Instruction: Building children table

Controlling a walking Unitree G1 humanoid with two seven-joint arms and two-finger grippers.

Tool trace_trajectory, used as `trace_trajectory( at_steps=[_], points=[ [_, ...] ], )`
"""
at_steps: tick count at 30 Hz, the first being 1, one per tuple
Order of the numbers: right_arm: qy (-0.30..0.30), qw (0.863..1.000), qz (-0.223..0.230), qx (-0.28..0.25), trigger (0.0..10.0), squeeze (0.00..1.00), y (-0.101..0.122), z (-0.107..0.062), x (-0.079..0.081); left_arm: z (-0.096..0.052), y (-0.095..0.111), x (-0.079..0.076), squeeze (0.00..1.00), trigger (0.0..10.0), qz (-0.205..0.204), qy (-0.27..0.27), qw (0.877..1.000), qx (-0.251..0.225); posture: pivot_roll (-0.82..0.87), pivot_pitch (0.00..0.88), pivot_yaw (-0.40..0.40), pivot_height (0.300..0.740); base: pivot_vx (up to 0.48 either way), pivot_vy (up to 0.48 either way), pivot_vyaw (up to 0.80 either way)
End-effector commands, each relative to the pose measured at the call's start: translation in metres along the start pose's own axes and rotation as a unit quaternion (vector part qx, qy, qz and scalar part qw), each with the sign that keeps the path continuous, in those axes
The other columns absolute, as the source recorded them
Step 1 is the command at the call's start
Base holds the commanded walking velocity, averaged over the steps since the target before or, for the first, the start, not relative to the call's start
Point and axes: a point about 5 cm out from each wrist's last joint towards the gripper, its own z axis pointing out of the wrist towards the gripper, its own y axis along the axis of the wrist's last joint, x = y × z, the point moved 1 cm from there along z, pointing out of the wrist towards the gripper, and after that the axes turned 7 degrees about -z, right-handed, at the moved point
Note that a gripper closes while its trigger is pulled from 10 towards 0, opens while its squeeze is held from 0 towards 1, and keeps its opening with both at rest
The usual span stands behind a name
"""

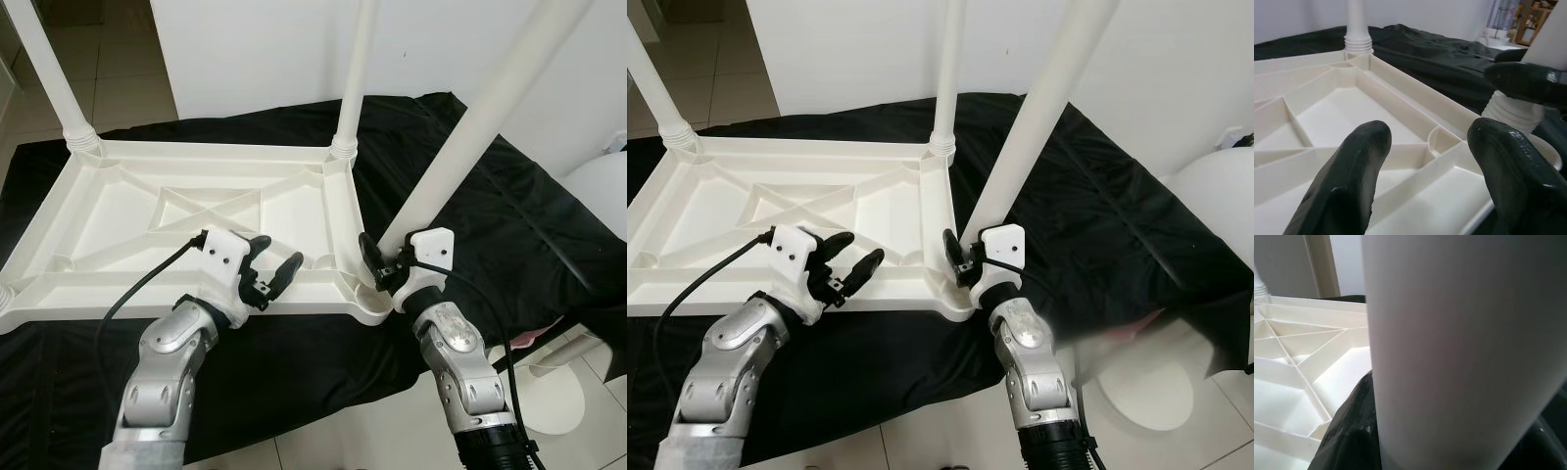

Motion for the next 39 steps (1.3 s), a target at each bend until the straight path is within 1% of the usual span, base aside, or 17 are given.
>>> trace_trajectory(
  at_steps=[1, 2, 3, 4, 8, 13, 14, 15, 16, 19, 25, 27, 31, 36, 37, 38, 39],
  points=[
    [0.009, 1.000, -0.011, 0.001, 10.0, 0.00, -0.003, -0.007, 0.001, -0.005, -0.004, -0.002, 0.00, 10.0, -0.001, 0.009, 1.000, 0.005, 0.01, 0.058, -0.041, 0.740, 0.000, 0.000, 0.00],
    [0.009, 1.000, -0.011, 0.001, 10.0, 0.00, -0.003, -0.007, 0.001, -0.005, -0.004, -0.002, 0.00, 10.0, -0.001, 0.009, 1.000, 0.005, 0.01, 0.058, -0.041, 0.740, 0.000, 0.000, 0.00],
    [0.012, 1.000, -0.013, 0.003, 10.0, 0.00, -0.006, -0.010, 0.001, -0.007, -0.006, -0.004, 0.00, 10.0, -0.001, 0.000, 1.000, 0.009, 0.00, 0.058, -0.040, 0.740, 0.000, 0.000, 0.00],
    [0.017, 1.000, -0.016, 0.005, 10.0, 0.00, -0.009, -0.013, 0.002, -0.009, -0.006, -0.007, 0.00, 10.0, 0.007, -0.007, 1.000, 0.004, 0.00, 0.058, -0.040, 0.740, 0.000, 0.000, 0.00],
    [0.030, 0.999, -0.025, 0.009, 10.0, 0.00, -0.013, -0.017, 0.004, -0.011, -0.008, -0.012, 0.00, 10.0, 0.008, -0.029, 1.000, 0.005, 0.00, 0.058, -0.040, 0.740, 0.000, 0.000, 0.00],
    [0.059, 0.997, -0.045, 0.013, 10.0, 0.00, -0.020, -0.023, 0.008, -0.019, -0.008, -0.026, 0.00, 10.0, 0.005, -0.105, 0.994, 0.007, 0.00, 0.056, -0.039, 0.740, 0.000, 0.000, 0.00],
    [0.059, 0.997, -0.045, 0.013, 10.0, 0.00, -0.020, -0.023, 0.008, -0.019, -0.008, -0.026, 0.00, 10.0, 0.005, -0.105, 0.994, 0.007, 0.00, 0.056, -0.039, 0.740, 0.000, 0.000, 0.00],
    [0.067, 0.996, -0.050, 0.014, 10.0, 0.00, -0.022, -0.024, 0.008, -0.021, -0.008, -0.028, 0.00, 10.0, 0.018, -0.113, 0.993, 0.009, 0.00, 0.055, -0.040, 0.740, 0.000, 0.000, 0.00],
    [0.067, 0.996, -0.050, 0.014, 10.0, 0.00, -0.022, -0.024, 0.008, -0.021, -0.008, -0.028, 0.00, 10.0, 0.018, -0.113, 0.993, 0.009, 0.00, 0.055, -0.040, 0.740, 0.000, 0.000, 0.00],
    [0.084, 0.994, -0.071, 0.024, 10.0, 0.00, -0.031, -0.030, 0.007, -0.025, -0.013, -0.031, 0.00, 10.0, 0.028, -0.135, 0.990, 0.030, 0.00, 0.055, -0.043, 0.740, 0.000, 0.000, 0.00],
    [0.085, 0.993, -0.074, 0.034, 10.0, 0.00, -0.038, -0.032, 0.002, -0.029, -0.012, -0.035, 0.00, 10.0, 0.025, -0.158, 0.987, 0.034, 0.01, 0.056, -0.041, 0.740, 0.000, 0.000, 0.00],
    [0.091, 0.992, -0.078, 0.033, 10.0, 0.00, -0.040, -0.032, 0.002, -0.031, -0.014, -0.038, 0.00, 10.0, 0.037, -0.170, 0.984, 0.045, 0.01, 0.056, -0.041, 0.740, 0.000, 0.000, 0.00],
    [0.096, 0.992, -0.075, 0.030, 10.0, 0.00, -0.040, -0.031, 0.003, -0.032, -0.016, -0.039, 0.00, 10.0, 0.038, -0.174, 0.983, 0.054, 0.01, 0.059, -0.038, 0.740, 0.000, 0.000, 0.00],
    [0.101, 0.993, -0.057, 0.031, 10.0, 0.00, -0.041, -0.029, 0.005, -0.033, -0.019, -0.039, 0.00, 10.0, 0.045, -0.176, 0.981, 0.061, 0.01, 0.062, -0.035, 0.740, 0.000, 0.000, 0.00],
    [0.099, 0.994, -0.046, 0.030, 10.0, 0.00, -0.041, -0.027, 0.006, -0.033, -0.019, -0.038, 0.00, 10.0, 0.050, -0.176, 0.981, 0.063, 0.01, 0.066, -0.035, 0.740, 0.000, 0.000, 0.00],
    [0.099, 0.994, -0.046, 0.030, 10.0, 0.00, -0.041, -0.027, 0.006, -0.033, -0.019, -0.038, 0.00, 10.0, 0.050, -0.176, 0.981, 0.063, 0.01, 0.066, -0.035, 0.740, 0.000, 0.000, 0.00],
    [0.092, 0.995, -0.017, 0.032, 10.0, 0.00, -0.039, -0.021, 0.007, -0.032, -0.018, -0.037, 0.00, 10.0, 0.053, -0.174, 0.981, 0.064, 0.01, 0.071, -0.033, 0.740, 0.000, 0.000, 0.00]
  ],
)
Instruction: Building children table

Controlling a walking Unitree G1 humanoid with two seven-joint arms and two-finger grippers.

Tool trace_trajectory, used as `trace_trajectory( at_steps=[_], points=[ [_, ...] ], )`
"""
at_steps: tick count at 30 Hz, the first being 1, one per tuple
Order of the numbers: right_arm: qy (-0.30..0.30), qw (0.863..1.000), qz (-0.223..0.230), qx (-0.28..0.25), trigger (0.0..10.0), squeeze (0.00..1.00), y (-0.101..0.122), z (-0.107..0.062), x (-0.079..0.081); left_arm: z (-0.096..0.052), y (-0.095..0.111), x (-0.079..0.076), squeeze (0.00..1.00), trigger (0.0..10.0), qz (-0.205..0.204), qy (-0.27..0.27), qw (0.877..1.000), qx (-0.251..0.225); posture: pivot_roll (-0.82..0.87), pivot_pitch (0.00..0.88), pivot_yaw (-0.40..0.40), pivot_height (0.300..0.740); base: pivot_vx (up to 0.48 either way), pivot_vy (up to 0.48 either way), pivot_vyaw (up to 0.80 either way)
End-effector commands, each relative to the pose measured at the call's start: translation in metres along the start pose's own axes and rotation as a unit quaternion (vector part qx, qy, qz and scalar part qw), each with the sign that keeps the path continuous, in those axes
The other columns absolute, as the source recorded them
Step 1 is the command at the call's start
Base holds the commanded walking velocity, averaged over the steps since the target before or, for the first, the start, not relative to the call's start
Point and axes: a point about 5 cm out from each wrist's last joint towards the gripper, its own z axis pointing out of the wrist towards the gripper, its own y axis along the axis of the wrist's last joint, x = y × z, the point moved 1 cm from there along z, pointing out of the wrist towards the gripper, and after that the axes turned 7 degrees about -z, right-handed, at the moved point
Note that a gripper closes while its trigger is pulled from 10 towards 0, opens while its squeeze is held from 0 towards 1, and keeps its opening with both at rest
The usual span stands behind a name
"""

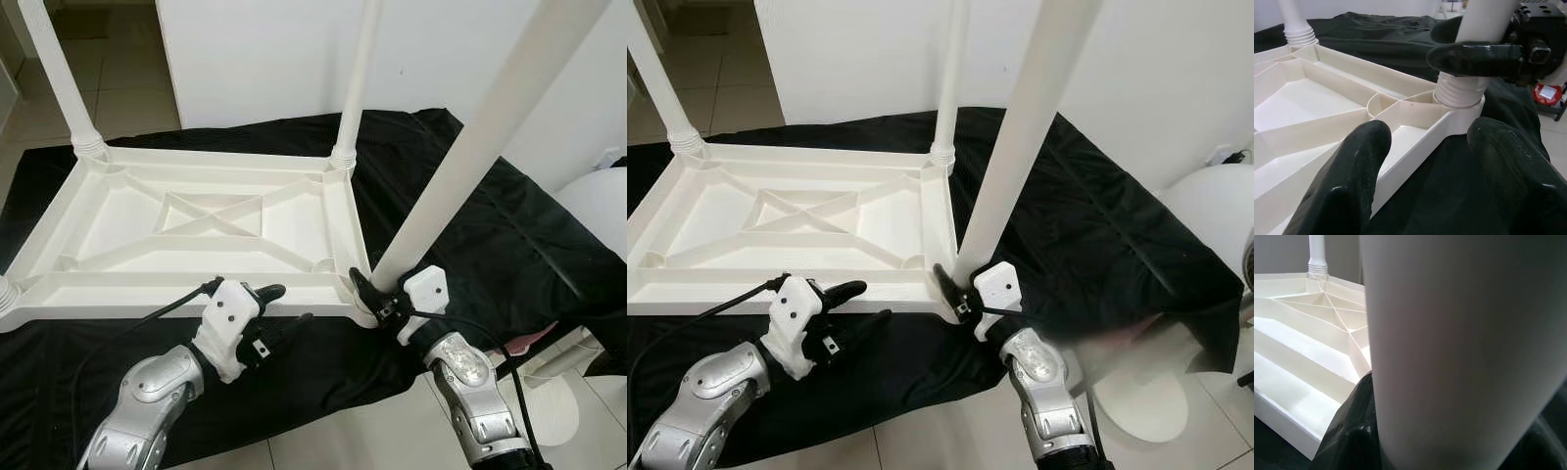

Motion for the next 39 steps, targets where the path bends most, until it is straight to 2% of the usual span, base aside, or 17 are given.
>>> trace_trajectory(
  at_steps=[1, 8, 18, 20, 21, 24, 28, 32, 33, 35, 37, 38, 39],
  points=[
    [0.000, 0.999, 0.033, 0.036, 10.0, 0.00, -0.014, -0.002, 0.002, 0.000, -0.001, -0.012, 0.00, 10.0, 0.003, -0.086, 0.996, 0.008, 0.01, 0.071, -0.033, 0.740, 0.000, 0.000, 0.00],
    [-0.010, 0.993, 0.054, 0.102, 10.0, 0.00, -0.023, 0.009, -0.005, 0.000, 0.001, -0.010, 0.00, 10.0, 0.010, -0.083, 0.996, 0.009, 0.01, 0.084, -0.030, 0.740, 0.000, 0.000, 0.00],
    [-0.012, 0.991, 0.084, 0.104, 10.0, 0.00, -0.021, 0.010, -0.006, 0.001, 0.003, -0.009, 0.00, 10.0, 0.012, -0.081, 0.997, 0.008, 0.01, 0.089, -0.030, 0.740, 0.000, 0.000, 0.00],
    [-0.017, 0.989, 0.098, 0.105, 10.0, 0.00, -0.021, 0.010, -0.005, 0.000, 0.003, -0.009, 0.00, 10.0, 0.012, -0.081, 0.997, 0.009, 0.00, 0.090, -0.029, 0.740, 0.000, 0.000, 0.00],
    [-0.034, 0.983, 0.137, 0.115, 10.0, 0.00, -0.024, 0.008, -0.005, 0.001, 0.002, -0.009, 0.00, 10.0, 0.012, -0.081, 0.997, 0.009, 0.00, 0.092, -0.028, 0.740, 0.000, 0.000, 0.00],
    [-0.048, 0.978, 0.158, 0.125, 10.0, 0.00, -0.027, 0.007, -0.006, 0.001, 0.003, -0.009, 0.00, 10.0, 0.012, -0.082, 0.997, 0.009, 0.00, 0.092, -0.028, 0.740, 0.000, 0.000, 0.00],
    [-0.057, 0.977, 0.158, 0.133, 10.0, 0.00, -0.030, 0.005, -0.008, 0.001, 0.003, -0.008, 0.00, 10.0, 0.013, -0.083, 0.996, 0.009, 0.00, 0.095, -0.025, 0.740, 0.000, 0.000, 0.00],
    [-0.054, 0.981, 0.136, 0.128, 10.0, 0.00, -0.029, 0.005, -0.009, 0.001, 0.003, -0.008, 0.00, 10.0, 0.013, -0.084, 0.996, 0.009, 0.00, 0.096, -0.023, 0.740, 0.000, 0.000, 0.00],
    [-0.037, 0.987, 0.102, 0.118, 10.0, 0.00, -0.026, 0.004, -0.008, 0.001, 0.003, -0.007, 0.00, 10.0, 0.013, -0.085, 0.996, 0.010, 0.00, 0.096, -0.023, 0.740, 0.000, 0.000, 0.00],
    [-0.037, 0.987, 0.102, 0.118, 10.0, 0.00, -0.026, 0.004, -0.008, 0.001, 0.003, -0.007, 0.00, 10.0, 0.013, -0.085, 0.996, 0.010, 0.00, 0.096, -0.023, 0.740, 0.000, 0.000, 0.00],
    [-0.001, 0.996, 0.034, 0.083, 10.0, 0.00, -0.016, 0.003, -0.004, 0.000, 0.003, -0.007, 0.00, 10.0, 0.013, -0.085, 0.996, 0.011, 0.00, 0.098, -0.023, 0.740, 0.000, 0.000, 0.00],
    [-0.001, 0.996, 0.034, 0.083, 10.0, 0.00, -0.016, 0.003, -0.004, 0.000, 0.003, -0.007, 0.00, 10.0, 0.013, -0.085, 0.996, 0.011, 0.00, 0.098, -0.023, 0.740, 0.000, 0.000, 0.00],
    [0.013, 0.997, 0.014, 0.069, 10.0, 0.00, -0.012, 0.003, -0.003, 0.000, 0.003, -0.007, 0.00, 10.0, 0.014, -0.085, 0.996, 0.011, 0.00, 0.099, -0.022, 0.740, 0.000, 0.000, 0.00]
  ],
)
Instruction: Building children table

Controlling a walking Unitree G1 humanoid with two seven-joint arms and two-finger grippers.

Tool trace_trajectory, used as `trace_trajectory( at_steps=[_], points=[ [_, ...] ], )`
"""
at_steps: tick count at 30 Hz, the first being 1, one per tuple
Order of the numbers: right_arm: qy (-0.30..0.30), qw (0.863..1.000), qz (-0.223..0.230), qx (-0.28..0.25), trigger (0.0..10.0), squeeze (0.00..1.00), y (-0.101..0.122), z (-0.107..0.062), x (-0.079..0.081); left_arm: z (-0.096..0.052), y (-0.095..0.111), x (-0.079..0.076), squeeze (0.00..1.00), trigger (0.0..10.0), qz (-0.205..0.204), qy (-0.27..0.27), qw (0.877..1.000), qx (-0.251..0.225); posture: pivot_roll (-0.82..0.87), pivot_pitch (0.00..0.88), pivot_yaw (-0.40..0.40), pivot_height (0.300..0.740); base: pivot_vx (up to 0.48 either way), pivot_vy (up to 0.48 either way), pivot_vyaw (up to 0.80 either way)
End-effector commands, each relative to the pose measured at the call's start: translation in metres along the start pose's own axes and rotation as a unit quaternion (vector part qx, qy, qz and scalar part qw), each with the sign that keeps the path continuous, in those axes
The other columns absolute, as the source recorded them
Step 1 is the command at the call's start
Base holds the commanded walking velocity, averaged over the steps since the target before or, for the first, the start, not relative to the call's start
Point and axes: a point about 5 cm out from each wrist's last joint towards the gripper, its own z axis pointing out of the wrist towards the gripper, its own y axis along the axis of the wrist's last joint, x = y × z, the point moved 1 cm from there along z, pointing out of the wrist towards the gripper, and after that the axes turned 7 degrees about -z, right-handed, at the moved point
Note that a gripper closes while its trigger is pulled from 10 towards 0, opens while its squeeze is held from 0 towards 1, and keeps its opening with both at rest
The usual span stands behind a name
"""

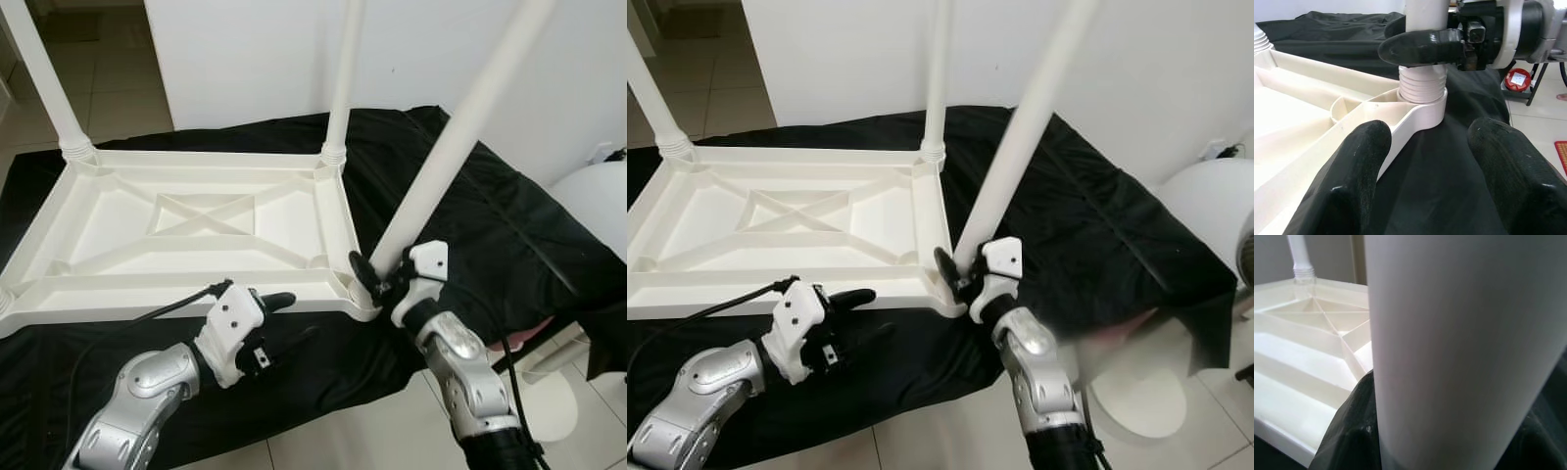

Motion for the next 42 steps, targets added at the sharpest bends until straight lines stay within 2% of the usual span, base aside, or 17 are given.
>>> trace_trajectory(
  at_steps=[1, 5, 10, 13, 14, 17, 20, 24, 30, 34, 42],
  points=[
    [0.026, 0.999, -0.032, 0.027, 10.0, 0.00, -0.013, -0.009, 0.003, -0.001, 0.000, -0.001, 0.00, 10.0, 0.003, -0.012, 1.000, -0.001, 0.00, 0.099, -0.023, 0.740, 0.000, 0.000, 0.00],
    [0.049, 0.997, -0.063, 0.017, 10.0, 0.00, -0.009, -0.010, 0.003, -0.001, 0.001, 0.000, 0.00, 10.0, 0.003, -0.010, 1.000, -0.001, 0.00, 0.099, -0.023, 0.740, 0.000, 0.000, 0.00],
    [0.076, 0.995, -0.064, 0.029, 10.0, 0.00, -0.013, -0.012, 0.004, -0.001, 0.001, 0.001, 0.00, 10.0, 0.006, -0.010, 1.000, -0.001, 0.00, 0.097, -0.020, 0.740, 0.000, 0.000, 0.00],
    [0.096, 0.994, -0.025, 0.045, 10.0, 0.00, -0.018, -0.011, 0.007, 0.000, 0.002, 0.002, 0.00, 10.0, 0.007, -0.009, 1.000, -0.002, 0.00, 0.097, -0.020, 0.740, 0.000, 0.000, 0.00],
    [0.096, 0.994, -0.025, 0.045, 10.0, 0.00, -0.018, -0.011, 0.007, 0.000, 0.002, 0.002, 0.00, 10.0, 0.007, -0.009, 1.000, -0.002, 0.00, 0.097, -0.020, 0.740, 0.000, 0.000, 0.00],
    [0.109, 0.993, 0.020, 0.045, 10.0, 0.00, -0.016, -0.009, 0.009, 0.000, 0.002, 0.003, 0.00, 10.0, 0.009, -0.008, 1.000, -0.003, 0.00, 0.097, -0.020, 0.740, 0.000, 0.000, 0.00],
    [0.121, 0.991, 0.036, 0.045, 10.0, 0.00, -0.015, -0.009, 0.010, 0.000, 0.002, 0.003, 0.00, 10.0, 0.009, -0.008, 1.000, -0.003, 0.00, 0.091, -0.021, 0.740, 0.000, 0.000, 0.00],
    [0.112, 0.990, 0.055, 0.061, 10.0, 0.00, -0.018, -0.008, 0.004, 0.000, 0.002, 0.003, 0.00, 10.0, 0.010, -0.008, 1.000, -0.004, 0.00, 0.090, -0.021, 0.740, 0.000, 0.000, 0.00],
    [0.093, 0.991, 0.057, 0.080, 10.0, 0.00, -0.025, -0.006, -0.001, 0.001, 0.002, 0.004, 0.00, 10.0, 0.011, -0.007, 1.000, -0.004, 0.01, 0.086, -0.022, 0.740, 0.000, 0.000, 0.00],
    [0.061, 0.988, 0.093, 0.106, 10.0, 0.00, -0.031, -0.004, -0.006, 0.000, 0.002, 0.004, 0.00, 10.0, 0.012, -0.007, 1.000, -0.004, 0.01, 0.085, -0.022, 0.740, 0.000, 0.000, 0.00],
    [0.060, 0.991, 0.075, 0.098, 10.0, 0.00, -0.029, -0.003, -0.006, 0.000, 0.003, 0.005, 0.00, 10.0, 0.014, -0.005, 1.000, -0.004, 0.01, 0.085, -0.025, 0.740, 0.000, 0.000, 0.00]
  ],
)
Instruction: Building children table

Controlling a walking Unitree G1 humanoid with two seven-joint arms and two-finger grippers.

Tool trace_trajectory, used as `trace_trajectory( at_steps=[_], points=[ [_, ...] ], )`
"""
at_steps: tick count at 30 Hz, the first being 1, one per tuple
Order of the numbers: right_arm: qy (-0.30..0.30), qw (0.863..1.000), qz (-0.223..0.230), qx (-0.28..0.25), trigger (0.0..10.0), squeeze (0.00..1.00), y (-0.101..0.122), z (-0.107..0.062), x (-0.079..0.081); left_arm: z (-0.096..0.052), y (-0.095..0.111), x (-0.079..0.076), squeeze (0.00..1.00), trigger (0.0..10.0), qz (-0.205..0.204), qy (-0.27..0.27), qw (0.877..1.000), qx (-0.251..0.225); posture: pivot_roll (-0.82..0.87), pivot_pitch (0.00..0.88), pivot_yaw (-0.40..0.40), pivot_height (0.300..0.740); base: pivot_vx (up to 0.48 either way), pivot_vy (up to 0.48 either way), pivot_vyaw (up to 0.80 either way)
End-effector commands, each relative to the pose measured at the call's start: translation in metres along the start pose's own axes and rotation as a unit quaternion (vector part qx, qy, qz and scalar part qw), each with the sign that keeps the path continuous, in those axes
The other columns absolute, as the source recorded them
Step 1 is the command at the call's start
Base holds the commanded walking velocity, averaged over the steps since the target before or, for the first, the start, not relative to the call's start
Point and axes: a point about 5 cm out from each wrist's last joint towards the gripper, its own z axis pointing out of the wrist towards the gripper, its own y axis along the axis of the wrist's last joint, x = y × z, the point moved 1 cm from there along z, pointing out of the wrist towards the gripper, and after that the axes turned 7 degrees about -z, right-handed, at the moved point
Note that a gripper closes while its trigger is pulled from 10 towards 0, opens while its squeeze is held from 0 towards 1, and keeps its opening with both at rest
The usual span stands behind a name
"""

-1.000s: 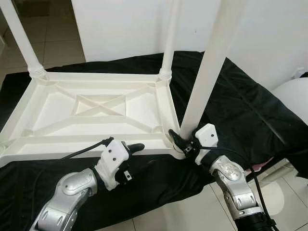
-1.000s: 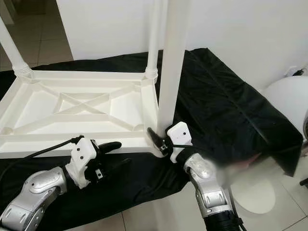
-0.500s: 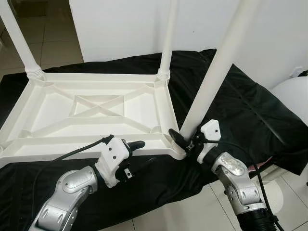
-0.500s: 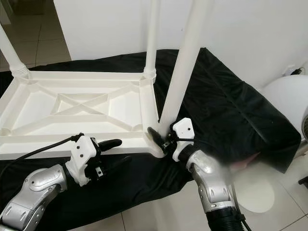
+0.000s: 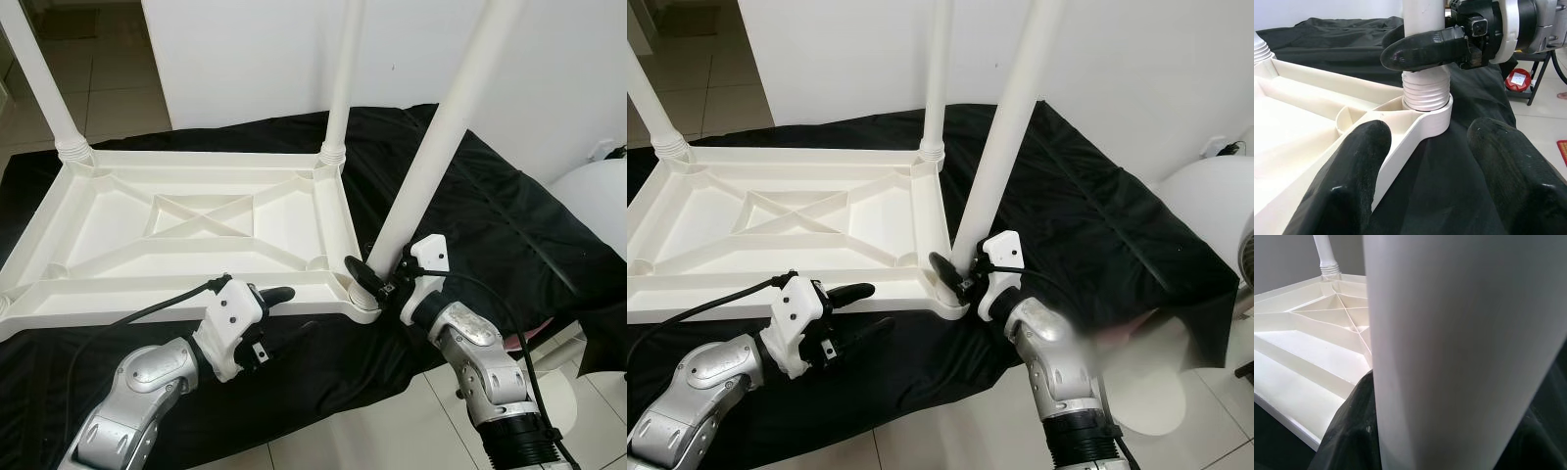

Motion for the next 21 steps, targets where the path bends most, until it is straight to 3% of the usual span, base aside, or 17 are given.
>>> trace_trajectory(
  at_steps=[1, 6, 21],
  points=[
    [-0.010, 0.998, 0.014, 0.057, 10.0, 0.00, -0.0275, -0.0067, 0.0029, -0.0013, -0.0007, 0.0013, 0.00, 10.0, 0.002, -0.003, 1.000, 0.001, 0.01, 0.084, -0.027, 0.740, 0.000, 0.000, 0.00],
    [-0.021, 0.998, -0.047, 0.044, 10.0, 0.00, -0.0256, -0.0065, 0.0064, -0.0012, -0.0007, 0.0018, 0.00, 10.0, 0.004, 0.001, 1.000, 0.000, 0.01, 0.083, -0.029, 0.740, 0.000, 0.000, 0.00],
    [-0.038, 0.997, -0.047, 0.042, 10.0, 0.00, -0.0264, -0.0044, 0.0105, -0.0003, -0.0006, 0.0039, 0.00, 10.0, 0.007, 0.003, 1.000, 0.000, 0.01, 0.081, -0.028, 0.740, 0.000, 0.000, 0.00]
  ],
)
